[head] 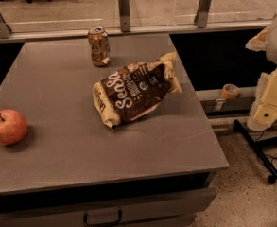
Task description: Move brown chip bag near orange can
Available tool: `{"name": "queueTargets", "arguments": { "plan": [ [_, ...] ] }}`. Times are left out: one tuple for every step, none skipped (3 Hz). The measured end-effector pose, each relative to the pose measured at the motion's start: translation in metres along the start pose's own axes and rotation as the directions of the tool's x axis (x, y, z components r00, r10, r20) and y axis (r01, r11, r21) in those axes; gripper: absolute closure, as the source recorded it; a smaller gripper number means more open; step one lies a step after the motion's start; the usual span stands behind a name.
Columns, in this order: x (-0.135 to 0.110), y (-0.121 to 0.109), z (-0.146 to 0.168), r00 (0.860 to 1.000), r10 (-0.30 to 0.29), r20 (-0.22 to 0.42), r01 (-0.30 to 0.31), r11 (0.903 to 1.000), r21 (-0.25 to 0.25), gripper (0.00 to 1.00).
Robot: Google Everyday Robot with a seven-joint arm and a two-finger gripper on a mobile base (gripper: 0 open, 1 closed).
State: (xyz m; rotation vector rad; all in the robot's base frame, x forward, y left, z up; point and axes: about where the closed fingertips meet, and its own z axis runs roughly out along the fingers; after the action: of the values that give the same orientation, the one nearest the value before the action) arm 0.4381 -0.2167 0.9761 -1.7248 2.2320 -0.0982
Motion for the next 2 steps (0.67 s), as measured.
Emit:
{"name": "queueTargets", "arguments": {
  "plan": [
    [0.000, 0.000, 0.000, 1.000, 0.000, 0.000, 0.000, 1.0000, 0.000, 0.00],
    [-0.006, 0.003, 0.013, 0.996, 0.049, 0.079, -0.046, 0.9982, -0.038, 0.00]
  ]
}}
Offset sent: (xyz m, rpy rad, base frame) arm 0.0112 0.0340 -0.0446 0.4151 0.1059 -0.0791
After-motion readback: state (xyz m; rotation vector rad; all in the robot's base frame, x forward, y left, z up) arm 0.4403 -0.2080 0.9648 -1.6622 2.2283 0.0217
